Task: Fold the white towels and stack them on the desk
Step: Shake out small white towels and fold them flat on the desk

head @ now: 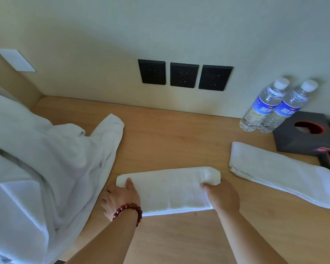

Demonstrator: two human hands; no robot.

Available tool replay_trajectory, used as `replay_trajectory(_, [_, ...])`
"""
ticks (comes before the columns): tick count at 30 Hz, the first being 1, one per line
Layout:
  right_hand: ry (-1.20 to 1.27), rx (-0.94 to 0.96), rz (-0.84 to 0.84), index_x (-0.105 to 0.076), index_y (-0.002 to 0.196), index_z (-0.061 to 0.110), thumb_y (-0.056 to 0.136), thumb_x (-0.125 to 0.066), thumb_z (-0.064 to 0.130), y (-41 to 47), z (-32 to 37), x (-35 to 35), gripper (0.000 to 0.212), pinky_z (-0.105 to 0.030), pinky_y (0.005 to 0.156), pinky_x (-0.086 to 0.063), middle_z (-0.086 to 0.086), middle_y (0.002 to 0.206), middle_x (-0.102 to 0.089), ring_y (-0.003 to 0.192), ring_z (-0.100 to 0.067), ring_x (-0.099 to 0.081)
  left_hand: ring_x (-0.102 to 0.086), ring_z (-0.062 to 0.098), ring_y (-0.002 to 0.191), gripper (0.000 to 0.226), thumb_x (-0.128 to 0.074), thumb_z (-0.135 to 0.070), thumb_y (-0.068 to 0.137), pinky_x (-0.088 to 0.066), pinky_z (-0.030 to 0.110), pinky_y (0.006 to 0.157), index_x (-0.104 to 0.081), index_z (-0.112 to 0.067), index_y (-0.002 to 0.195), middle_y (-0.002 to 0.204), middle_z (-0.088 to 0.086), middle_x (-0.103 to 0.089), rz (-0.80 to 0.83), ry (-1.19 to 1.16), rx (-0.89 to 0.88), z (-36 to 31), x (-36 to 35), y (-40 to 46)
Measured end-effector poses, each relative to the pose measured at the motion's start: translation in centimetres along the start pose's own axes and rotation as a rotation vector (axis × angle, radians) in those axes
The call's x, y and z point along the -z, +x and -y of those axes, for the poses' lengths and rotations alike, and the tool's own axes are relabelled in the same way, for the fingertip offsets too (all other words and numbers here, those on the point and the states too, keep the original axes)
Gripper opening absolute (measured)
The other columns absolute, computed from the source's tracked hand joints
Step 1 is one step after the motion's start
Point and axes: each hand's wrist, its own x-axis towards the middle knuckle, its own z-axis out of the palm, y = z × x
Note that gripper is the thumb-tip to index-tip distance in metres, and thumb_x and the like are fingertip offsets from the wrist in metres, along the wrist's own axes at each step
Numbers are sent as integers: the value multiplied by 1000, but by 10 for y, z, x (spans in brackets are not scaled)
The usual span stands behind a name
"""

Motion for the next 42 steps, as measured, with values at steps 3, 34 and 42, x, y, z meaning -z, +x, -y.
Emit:
replay_trajectory(3, [21,-25,99,-61,94,19,82,-74,33,8,10,8,22,-31,63,-46,3,83,-64,73,-15,-59,-44,37,132,65,-41,-55,99,-36,48,110,-42,-9,146,143,20,-47,25,10,-76,-1,5,15])
replay_trajectory(34, [578,-67,-89,-52,135,15,92,-69,17,60,-25,208,46,-42,99,-39,-3,117,-46,116,-32,-47,-61,21,93,66,-66,-59,87,-51,33,76,-52,-21,139,117,3,-66,258,-328,-501,-219,0,-124])
replay_trajectory(42, [539,-111,-133,-58,123,18,88,-69,16,92,-83,236,36,-42,86,-42,-5,119,-58,106,-31,-53,-57,20,91,36,-74,-40,86,-44,30,71,-56,-21,111,108,1,-63,323,-309,-644,-238,-51,-171])
